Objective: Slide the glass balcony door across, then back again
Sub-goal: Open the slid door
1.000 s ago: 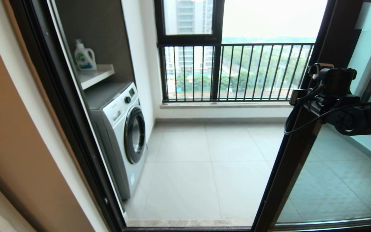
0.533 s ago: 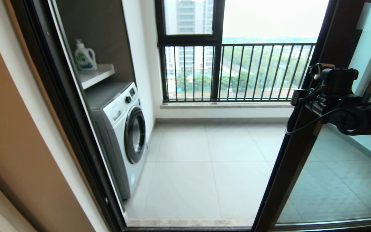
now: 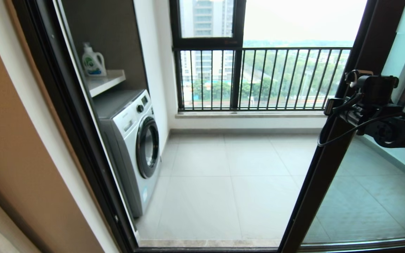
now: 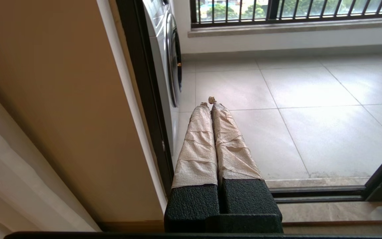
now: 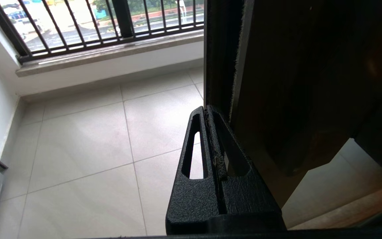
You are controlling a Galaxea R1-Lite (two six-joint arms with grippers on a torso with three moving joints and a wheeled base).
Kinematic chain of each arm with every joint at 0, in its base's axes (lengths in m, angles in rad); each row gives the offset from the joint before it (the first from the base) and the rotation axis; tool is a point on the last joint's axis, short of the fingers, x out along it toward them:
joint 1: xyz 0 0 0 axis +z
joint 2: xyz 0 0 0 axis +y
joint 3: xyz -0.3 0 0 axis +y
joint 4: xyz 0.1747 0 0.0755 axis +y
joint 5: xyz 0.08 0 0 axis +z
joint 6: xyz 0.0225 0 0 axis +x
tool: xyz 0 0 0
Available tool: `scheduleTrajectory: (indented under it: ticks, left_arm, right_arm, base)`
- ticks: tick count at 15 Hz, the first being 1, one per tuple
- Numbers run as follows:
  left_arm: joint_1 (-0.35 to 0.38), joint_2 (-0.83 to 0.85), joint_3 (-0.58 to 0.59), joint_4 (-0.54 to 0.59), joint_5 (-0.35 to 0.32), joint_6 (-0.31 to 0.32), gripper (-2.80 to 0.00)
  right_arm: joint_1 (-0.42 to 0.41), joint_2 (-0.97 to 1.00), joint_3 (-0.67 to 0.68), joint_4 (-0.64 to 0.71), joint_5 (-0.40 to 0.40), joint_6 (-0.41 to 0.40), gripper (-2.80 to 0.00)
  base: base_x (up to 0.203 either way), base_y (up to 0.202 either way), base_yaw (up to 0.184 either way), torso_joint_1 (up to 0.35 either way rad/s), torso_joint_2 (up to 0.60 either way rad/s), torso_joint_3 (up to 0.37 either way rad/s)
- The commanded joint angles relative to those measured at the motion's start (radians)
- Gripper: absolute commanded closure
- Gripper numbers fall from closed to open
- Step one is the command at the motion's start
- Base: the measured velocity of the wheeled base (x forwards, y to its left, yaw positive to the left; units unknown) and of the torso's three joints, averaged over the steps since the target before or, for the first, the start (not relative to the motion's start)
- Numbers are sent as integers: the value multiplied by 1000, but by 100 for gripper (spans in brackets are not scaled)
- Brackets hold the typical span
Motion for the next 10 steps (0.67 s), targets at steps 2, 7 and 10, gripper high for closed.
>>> scheduleTrajectory:
  ticks: [2,7,10]
  left_arm:
    - [0,2,0,0,0,0,0]
    - [0,2,0,0,0,0,0]
    - [0,2,0,0,0,0,0]
  right_arm:
    - [-7,1,-4,-2,-1,0,0]
    - [-5,-2,-5,-2,-1,-9,0]
    - [-5,0,1,-2,-1,-9,0]
  base:
    - [0,0,0,0,0,0]
    - [0,0,0,0,0,0]
    - [0,0,0,0,0,0]
